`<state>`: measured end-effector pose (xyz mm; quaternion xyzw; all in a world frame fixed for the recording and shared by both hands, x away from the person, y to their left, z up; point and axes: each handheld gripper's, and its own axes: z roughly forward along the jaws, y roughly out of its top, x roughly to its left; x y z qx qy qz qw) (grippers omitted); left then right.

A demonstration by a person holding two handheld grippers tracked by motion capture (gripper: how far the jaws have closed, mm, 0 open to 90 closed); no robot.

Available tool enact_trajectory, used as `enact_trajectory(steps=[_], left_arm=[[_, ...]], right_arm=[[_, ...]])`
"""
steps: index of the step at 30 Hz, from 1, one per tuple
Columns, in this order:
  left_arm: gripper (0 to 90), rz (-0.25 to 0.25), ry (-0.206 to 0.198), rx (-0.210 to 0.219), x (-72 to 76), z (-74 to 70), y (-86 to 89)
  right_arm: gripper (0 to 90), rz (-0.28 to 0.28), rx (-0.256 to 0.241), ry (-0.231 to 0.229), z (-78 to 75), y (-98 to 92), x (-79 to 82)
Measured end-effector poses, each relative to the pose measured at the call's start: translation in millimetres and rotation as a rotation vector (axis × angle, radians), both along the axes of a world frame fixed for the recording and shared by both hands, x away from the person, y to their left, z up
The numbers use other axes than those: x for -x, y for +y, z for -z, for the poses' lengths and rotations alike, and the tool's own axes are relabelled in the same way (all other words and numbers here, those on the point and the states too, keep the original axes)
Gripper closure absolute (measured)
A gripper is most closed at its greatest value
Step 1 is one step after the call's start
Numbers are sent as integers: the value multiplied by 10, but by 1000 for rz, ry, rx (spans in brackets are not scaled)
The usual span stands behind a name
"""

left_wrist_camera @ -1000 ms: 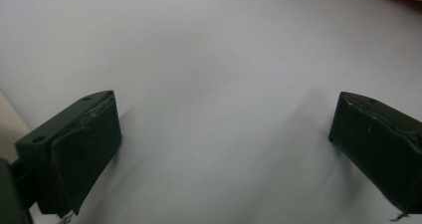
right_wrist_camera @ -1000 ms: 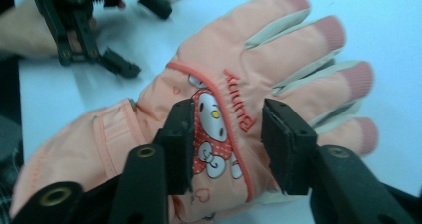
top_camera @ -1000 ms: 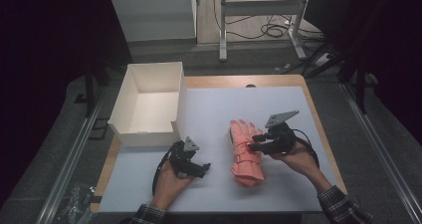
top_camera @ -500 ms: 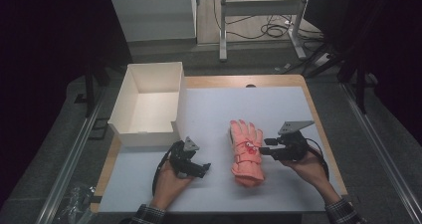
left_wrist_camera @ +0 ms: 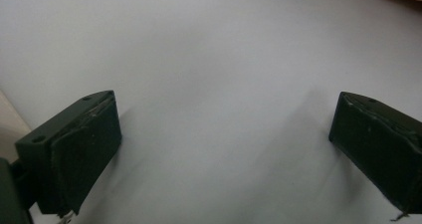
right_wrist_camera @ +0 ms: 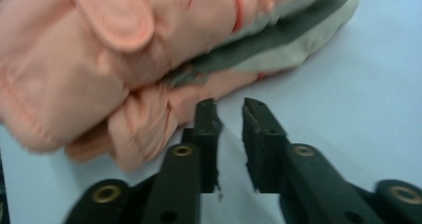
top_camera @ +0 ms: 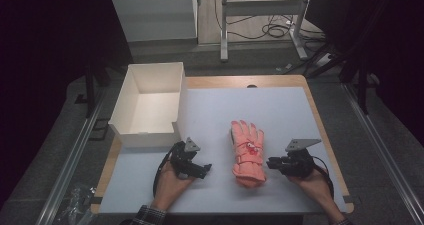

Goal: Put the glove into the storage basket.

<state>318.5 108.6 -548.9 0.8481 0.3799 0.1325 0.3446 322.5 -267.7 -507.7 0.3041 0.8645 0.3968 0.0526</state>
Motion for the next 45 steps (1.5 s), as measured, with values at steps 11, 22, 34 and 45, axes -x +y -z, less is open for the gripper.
enact_trajectory(steps=[11,22,34,45], left_arm=[[0,3,-3,-3,-3,-1,2],[0,3,-3,-3,-3,-1,3],[0,3,-3,-2,-2,0,2],[2,3,-5,-2,0,-2,3]], right_arm=[[879,-32,-7,9,145,3,236],[879,-55,-10,12,215,132,281],[864,-77,-6,11,226,341,276],[858,-103,-13,10,245,494,267]])
